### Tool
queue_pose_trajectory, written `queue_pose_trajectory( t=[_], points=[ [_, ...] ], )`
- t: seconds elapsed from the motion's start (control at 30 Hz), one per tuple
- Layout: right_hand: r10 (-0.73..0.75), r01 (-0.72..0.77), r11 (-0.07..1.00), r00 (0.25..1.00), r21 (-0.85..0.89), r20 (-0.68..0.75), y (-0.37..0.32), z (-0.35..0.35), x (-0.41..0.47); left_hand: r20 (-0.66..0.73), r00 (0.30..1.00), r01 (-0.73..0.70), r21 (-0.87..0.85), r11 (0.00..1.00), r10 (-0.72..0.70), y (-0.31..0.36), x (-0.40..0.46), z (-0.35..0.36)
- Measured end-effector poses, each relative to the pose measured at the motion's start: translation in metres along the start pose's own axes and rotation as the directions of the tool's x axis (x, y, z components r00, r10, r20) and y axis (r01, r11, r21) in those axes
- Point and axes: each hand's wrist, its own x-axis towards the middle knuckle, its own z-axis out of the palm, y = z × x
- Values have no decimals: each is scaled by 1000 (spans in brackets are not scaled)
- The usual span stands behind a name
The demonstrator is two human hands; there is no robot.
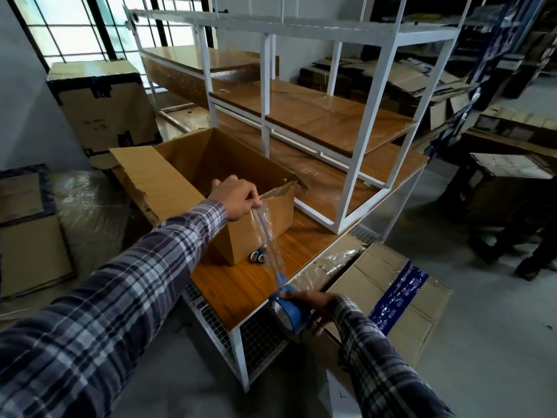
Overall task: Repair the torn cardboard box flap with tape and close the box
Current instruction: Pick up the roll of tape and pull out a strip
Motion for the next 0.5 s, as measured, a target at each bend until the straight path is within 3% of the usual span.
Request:
queue_pose_trajectory(
  t=[0.13,0.33,0.5],
  points=[
    [-2,0,999,998,52,55,11,-2,4,27,994,108,-170,980,-105,-15,-5,35],
    [139,-141,989,989,39,46,64,-1,34,162,963,252,-278,927,-213,-37,-30,136],
    [232,-233,972,972,21,43,103,-10,67,191,943,326,-343,881,-274,-48,-39,220]
  ],
)
